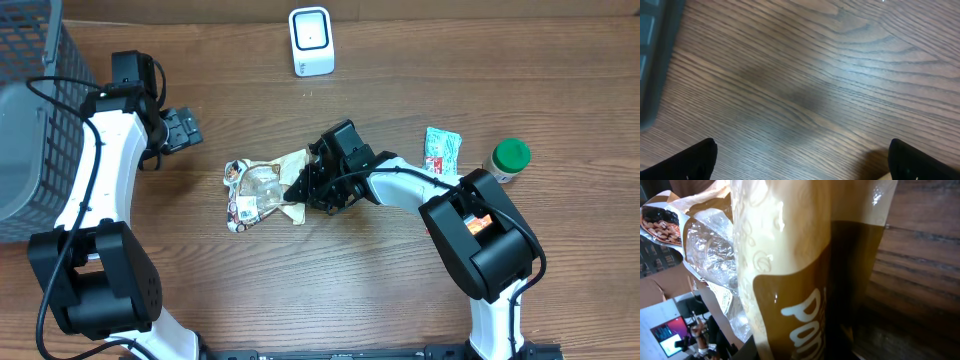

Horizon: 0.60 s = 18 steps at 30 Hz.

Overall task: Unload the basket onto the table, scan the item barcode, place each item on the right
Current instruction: 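Release the bag with the left gripper and move it left, then lift the Pantree bag with the right gripper to the white scanner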

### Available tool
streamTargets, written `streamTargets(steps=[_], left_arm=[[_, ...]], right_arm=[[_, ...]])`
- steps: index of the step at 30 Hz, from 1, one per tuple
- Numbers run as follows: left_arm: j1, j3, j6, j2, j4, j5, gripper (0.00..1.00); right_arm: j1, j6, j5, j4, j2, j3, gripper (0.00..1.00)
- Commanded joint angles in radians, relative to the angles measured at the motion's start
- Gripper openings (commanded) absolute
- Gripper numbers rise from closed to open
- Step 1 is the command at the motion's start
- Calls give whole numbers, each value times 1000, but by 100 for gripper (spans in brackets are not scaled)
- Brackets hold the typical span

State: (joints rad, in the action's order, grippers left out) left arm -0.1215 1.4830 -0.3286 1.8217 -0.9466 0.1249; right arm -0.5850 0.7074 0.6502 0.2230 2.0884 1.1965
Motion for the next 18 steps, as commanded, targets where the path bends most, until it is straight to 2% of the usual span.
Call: streamTargets(steps=[1,5,9,13,18], left_arm=[[-3,-5,23,2,2,32,100],[-3,-5,23,2,2,32,100],[-3,-5,23,2,2,32,100],[-3,-5,23,2,2,32,100],[-3,-5,23,2,2,32,100]], right_arm=[[4,-36,-28,8,-4,8,4],[41,-68,-12,40,-56,50,4],[58,-267,-76,106,-191,119,4],[42,-541,-305,203,-303,190,4],[7,-883,-534,161,-388,221,4]])
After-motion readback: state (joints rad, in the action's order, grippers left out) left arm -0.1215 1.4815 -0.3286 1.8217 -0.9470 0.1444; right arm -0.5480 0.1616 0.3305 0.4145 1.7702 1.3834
